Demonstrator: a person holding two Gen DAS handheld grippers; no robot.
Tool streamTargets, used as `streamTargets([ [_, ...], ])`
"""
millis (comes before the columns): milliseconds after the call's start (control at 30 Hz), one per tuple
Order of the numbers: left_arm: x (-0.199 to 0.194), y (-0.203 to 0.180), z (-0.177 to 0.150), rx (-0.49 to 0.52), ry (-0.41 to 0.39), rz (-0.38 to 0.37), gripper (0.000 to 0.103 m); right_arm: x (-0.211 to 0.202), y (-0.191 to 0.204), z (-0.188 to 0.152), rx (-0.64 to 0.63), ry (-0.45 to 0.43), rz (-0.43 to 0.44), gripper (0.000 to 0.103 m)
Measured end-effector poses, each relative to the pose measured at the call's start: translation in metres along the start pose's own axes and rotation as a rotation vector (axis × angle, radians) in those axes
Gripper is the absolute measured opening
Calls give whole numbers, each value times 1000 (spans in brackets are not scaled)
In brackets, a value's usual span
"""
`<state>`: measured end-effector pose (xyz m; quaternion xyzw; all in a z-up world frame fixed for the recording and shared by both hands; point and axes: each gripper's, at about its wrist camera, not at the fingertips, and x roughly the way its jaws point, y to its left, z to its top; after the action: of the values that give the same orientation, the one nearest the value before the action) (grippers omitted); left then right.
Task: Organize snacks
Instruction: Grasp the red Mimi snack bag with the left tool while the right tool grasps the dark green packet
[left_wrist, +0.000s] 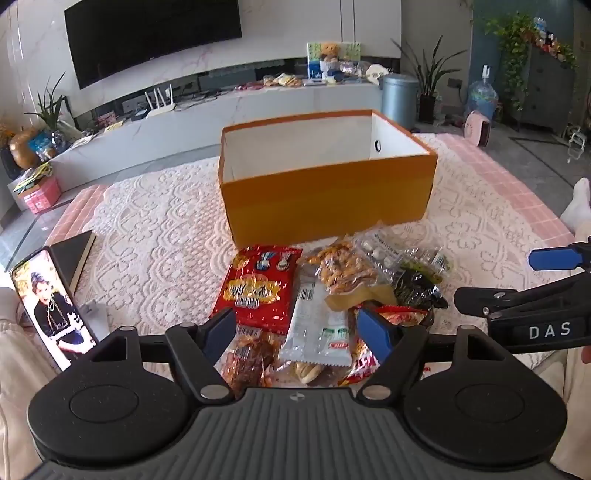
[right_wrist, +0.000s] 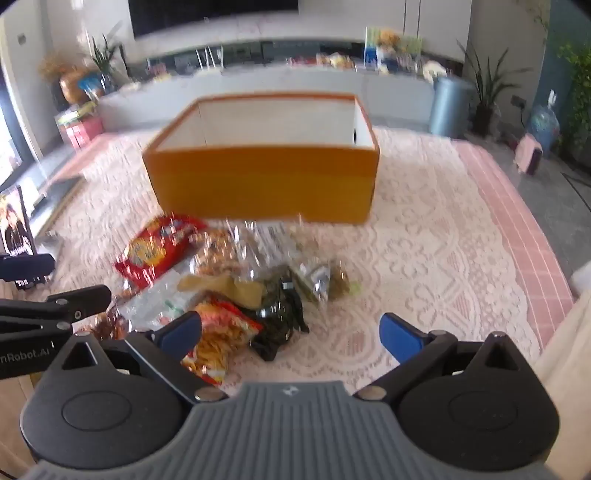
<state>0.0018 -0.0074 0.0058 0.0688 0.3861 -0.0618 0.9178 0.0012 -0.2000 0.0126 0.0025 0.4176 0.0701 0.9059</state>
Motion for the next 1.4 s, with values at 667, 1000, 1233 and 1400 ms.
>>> streamTargets([
  [667, 58, -28, -11, 44, 136, -281, 72, 36, -33, -21, 38, -16, 71, 66],
  [1000, 88, -27, -14, -54, 212, -324, 69, 55, -46, -31, 86, -23, 152, 56],
  [1233, 98, -31, -15, -44, 219, -292, 65, 65, -44, -32, 30, -35, 186, 51],
  [1400, 107, -33, -14, -30, 233, -275, 63, 77, -49, -32, 76, -21, 236, 51],
])
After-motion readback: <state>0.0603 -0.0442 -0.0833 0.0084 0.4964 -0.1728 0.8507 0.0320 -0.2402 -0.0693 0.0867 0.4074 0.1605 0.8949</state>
